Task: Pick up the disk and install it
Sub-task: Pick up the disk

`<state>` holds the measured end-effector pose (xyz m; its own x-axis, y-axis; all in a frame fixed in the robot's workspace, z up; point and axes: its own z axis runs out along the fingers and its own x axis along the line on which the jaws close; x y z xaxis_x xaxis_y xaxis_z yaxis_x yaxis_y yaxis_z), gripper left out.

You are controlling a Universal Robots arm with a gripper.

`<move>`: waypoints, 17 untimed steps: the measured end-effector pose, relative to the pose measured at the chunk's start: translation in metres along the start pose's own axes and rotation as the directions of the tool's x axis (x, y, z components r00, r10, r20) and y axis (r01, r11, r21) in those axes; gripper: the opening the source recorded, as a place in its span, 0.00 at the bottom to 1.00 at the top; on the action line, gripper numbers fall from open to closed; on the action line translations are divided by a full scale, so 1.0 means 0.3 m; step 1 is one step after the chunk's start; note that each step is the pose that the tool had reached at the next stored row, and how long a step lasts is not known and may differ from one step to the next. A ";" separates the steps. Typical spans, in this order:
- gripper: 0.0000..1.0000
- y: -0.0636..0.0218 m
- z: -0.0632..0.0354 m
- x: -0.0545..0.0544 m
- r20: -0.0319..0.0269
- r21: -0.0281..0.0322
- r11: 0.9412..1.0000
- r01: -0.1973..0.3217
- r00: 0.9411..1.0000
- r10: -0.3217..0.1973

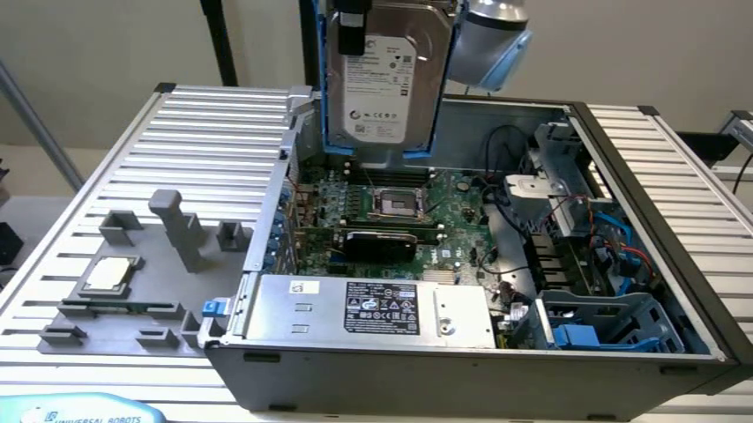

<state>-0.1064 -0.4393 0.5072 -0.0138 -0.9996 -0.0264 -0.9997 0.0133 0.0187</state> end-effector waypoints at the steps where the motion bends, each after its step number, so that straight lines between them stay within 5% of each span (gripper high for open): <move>1: 0.33 -0.015 0.000 0.005 0.000 0.000 1.000 0.000 1.000 0.000; 17: 0.33 -0.233 0.007 0.119 0.000 0.000 1.000 0.000 1.000 0.000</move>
<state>-0.0370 -0.4758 0.5030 -0.0137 -0.9996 -0.0265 -0.9997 0.0132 0.0186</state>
